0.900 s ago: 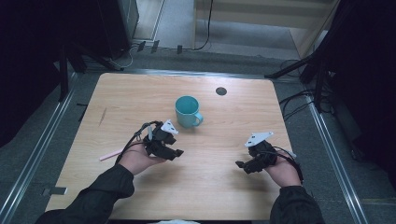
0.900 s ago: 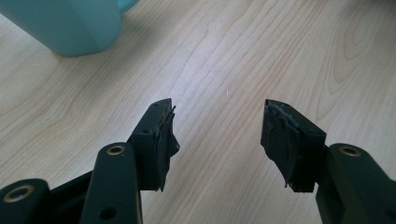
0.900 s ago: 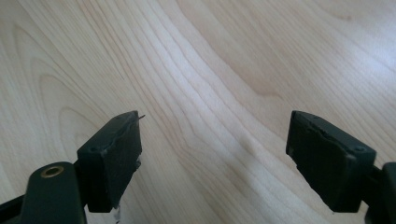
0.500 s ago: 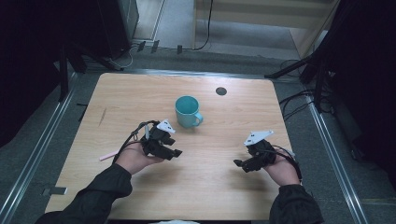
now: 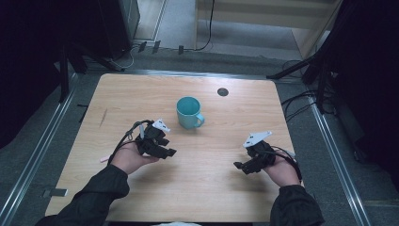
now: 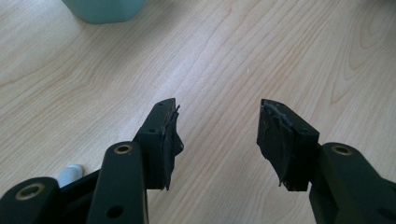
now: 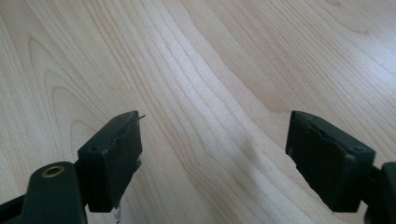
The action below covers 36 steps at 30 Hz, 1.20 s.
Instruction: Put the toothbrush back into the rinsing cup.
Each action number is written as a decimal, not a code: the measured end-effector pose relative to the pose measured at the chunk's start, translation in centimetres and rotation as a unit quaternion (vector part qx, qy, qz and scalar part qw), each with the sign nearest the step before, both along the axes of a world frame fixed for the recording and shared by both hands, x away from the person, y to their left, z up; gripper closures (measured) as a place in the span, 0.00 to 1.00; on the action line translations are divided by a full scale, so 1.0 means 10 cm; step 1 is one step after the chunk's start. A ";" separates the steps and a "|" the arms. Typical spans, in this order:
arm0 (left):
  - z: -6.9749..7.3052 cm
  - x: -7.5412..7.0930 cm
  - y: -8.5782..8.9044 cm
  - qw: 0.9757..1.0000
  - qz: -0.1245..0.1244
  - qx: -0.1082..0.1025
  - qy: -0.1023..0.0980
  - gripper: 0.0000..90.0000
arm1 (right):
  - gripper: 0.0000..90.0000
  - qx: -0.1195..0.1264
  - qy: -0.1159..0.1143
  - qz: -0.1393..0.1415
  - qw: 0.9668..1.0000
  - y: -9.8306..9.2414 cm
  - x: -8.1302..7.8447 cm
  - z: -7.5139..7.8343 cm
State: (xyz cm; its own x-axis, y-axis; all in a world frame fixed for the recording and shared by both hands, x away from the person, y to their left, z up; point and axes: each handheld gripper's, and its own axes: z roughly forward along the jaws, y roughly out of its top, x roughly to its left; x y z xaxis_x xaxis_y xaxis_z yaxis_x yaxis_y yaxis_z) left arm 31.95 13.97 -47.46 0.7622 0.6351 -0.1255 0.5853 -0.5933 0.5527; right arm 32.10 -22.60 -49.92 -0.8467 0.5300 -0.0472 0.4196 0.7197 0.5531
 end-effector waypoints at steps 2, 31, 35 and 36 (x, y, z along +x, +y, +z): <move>0.01 0.01 0.01 1.000 0.001 -0.004 0.001 0.53 | 0.20 0.002 0.001 -0.002 1.000 0.00 0.00 0.00; 0.10 0.09 0.19 0.999 0.011 -0.023 0.021 0.55 | 0.21 0.025 0.017 -0.026 0.999 0.01 0.06 0.03; 0.12 0.10 0.25 1.000 0.010 -0.024 0.018 0.55 | 0.22 0.030 0.020 -0.027 0.999 0.02 0.08 0.04; 0.13 0.09 0.26 0.999 0.012 -0.025 0.016 0.55 | 0.22 0.027 0.019 -0.023 0.999 0.03 0.09 0.04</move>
State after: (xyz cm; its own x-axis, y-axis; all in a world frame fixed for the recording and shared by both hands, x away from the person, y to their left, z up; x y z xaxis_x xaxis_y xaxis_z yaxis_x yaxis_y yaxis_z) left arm 32.88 16.57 -46.18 0.7420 0.6454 -0.1812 0.6170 -0.5517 0.5613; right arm 32.96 -22.28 -49.52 -0.8219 0.5694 0.0131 0.4726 0.6690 0.5736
